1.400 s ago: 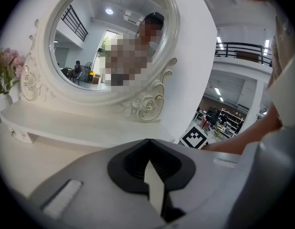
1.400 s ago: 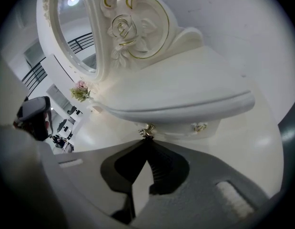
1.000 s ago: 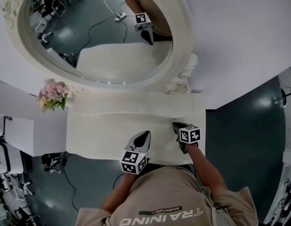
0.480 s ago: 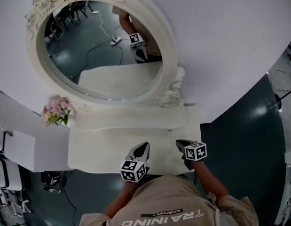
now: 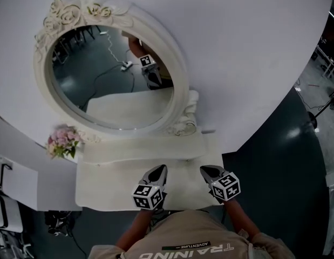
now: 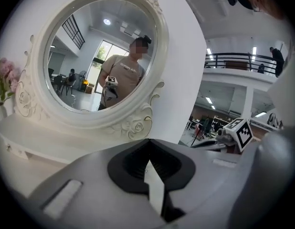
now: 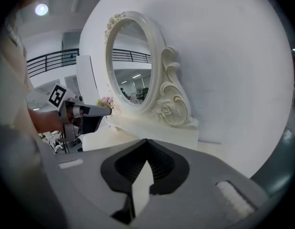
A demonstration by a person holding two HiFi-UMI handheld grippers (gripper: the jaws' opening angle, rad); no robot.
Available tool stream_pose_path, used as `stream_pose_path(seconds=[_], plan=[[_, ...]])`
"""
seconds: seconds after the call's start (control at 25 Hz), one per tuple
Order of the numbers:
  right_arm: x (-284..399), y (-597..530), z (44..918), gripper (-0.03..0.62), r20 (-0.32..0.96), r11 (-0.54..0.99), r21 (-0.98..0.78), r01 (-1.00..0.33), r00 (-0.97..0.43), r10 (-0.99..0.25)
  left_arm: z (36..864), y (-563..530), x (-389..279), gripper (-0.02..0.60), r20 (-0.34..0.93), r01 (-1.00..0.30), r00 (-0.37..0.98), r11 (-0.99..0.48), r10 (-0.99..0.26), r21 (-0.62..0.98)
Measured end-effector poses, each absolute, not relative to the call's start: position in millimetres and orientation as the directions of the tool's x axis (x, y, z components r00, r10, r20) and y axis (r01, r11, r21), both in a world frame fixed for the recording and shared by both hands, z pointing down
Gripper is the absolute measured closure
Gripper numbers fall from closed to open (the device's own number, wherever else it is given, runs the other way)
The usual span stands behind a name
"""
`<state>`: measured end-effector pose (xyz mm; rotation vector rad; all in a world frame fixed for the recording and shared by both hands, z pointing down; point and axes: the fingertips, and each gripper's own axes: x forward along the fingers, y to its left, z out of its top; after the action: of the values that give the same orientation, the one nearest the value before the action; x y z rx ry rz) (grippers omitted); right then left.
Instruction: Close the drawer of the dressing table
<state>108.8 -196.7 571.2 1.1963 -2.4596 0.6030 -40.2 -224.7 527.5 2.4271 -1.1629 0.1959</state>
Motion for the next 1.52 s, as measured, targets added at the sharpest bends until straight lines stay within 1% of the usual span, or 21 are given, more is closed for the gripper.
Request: stream_pose_path(seconds=[0.44, 0.68, 0.8, 0.92, 1.12, 1.28, 1.52], plan=[[105.3, -213.9, 468.4, 0.591, 0.285, 0.609, -0.116, -0.785, -0.614, -0.736, 442.3, -246.0, -20.7, 0.563, 0.158, -0.730, 0.678, -0.631, -0.718, 0.263], [104.1, -232.3, 422.2, 0.591, 0.203, 0.613, -0.028, -0.790, -0.605, -0.770, 407.0, -258.1, -21.7, 0.563, 0.104, -0.752, 0.657, -0.639, -0.747, 0.165], [100.9, -235.5, 400.4, 0.591, 0.162, 0.623, -0.007, -0.782, -0.616, -0.771, 389.2, -260.5, -24.6, 0.563, 0.071, -0.767, 0.641, -0.635, -0.764, 0.097], [98.8, -237.7, 383.9, 0.591, 0.134, 0.636, 0.013, -0.772, -0.629, -0.766, 374.5, -263.5, -24.8, 0.563, 0.040, -0.770, 0.637, -0.634, -0.769, 0.074], [91.5, -240.2, 354.8, 0.592, 0.075, 0.649, 0.043, -0.759, -0.645, -0.760, 357.0, -271.0, -26.3, 0.563, 0.022, -0.773, 0.634, -0.633, -0.773, 0.041], [91.9, -243.0, 335.0, 0.591, 0.034, 0.631, 0.092, -0.770, -0.631, -0.775, 344.6, -274.3, -23.1, 0.563, -0.002, -0.771, 0.637, -0.636, -0.771, 0.027], [96.1, -244.3, 326.4, 0.592, -0.009, 0.605, 0.085, -0.792, -0.608, -0.794, 337.2, -277.1, -23.1, 0.563, -0.008, -0.776, 0.631, -0.631, -0.776, -0.012]])
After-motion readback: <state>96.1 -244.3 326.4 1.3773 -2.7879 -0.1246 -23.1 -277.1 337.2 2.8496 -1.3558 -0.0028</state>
